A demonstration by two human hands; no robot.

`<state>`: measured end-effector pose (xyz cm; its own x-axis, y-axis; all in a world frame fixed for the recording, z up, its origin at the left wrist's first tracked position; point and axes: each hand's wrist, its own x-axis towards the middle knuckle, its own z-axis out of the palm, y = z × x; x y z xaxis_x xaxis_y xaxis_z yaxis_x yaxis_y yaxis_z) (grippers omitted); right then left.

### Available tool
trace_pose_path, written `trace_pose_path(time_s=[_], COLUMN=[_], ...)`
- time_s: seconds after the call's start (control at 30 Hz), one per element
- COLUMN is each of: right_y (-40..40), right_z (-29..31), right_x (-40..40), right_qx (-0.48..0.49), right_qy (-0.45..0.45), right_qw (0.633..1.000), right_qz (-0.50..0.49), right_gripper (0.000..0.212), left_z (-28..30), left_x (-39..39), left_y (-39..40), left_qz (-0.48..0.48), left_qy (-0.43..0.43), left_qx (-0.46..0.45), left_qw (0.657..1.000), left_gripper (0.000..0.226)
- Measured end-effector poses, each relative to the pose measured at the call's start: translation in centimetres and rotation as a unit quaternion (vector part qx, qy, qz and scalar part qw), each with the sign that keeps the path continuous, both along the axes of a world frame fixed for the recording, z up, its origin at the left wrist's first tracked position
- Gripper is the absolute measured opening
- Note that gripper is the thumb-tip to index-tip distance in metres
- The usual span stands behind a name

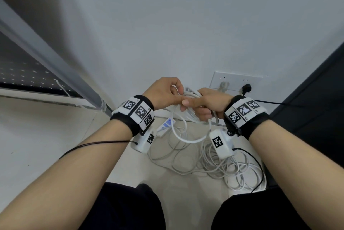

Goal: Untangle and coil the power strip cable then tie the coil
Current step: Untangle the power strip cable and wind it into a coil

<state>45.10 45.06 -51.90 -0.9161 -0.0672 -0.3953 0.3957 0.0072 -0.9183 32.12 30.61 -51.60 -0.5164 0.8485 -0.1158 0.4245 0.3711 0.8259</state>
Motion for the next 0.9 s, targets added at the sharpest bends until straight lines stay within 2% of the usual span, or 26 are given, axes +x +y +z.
trace_pose_path(time_s=[0.1, 0.27, 0.37, 0.57, 0.77, 0.9], right_y=[0.1, 1.4, 2.2, 2.9, 3.2, 4.4], right_z=[-0.1, 0.4, 1.2, 2.2, 2.6, 3.1], right_x=[-0.2, 0.4, 0.9, 1.2, 1.7, 2.0], right_qx=[-0.005, -0.016, -0.047, -0.064, -0.076, -0.081], right_qy=[0.005, 0.004, 0.016, 0.009, -0.006, 0.007], right_qw=[1.0, 0.999, 0.997, 0.994, 0.992, 0.989], right_qz=[-0.003, -0.041, -0.056, -0.084, -0.104, -0.121], right_gripper=[0.02, 0.033, 0.015, 0.028, 0.031, 0.021], left_z=[-0.4, -1.0, -1.4, -2.3, -3.7, -4.9], left_x=[-0.1, -1.5, -2.8, -3.7, -4.8, -6.0], left_y=[-0.1, -1.7, -2.9, -3.7, -4.7, -5.9], left_qz=[-0.012, -0.006, 0.006, 0.018, 0.021, 0.096], left_qy=[-0.01, -0.049, -0.063, -0.042, -0.039, 0.016], left_qx=[0.009, 0.018, 0.016, -0.018, -0.031, -0.094], left_qw=[1.0, 0.999, 0.998, 0.999, 0.999, 0.991], left_gripper=[0.024, 0.017, 0.022, 0.053, 0.056, 0.062])
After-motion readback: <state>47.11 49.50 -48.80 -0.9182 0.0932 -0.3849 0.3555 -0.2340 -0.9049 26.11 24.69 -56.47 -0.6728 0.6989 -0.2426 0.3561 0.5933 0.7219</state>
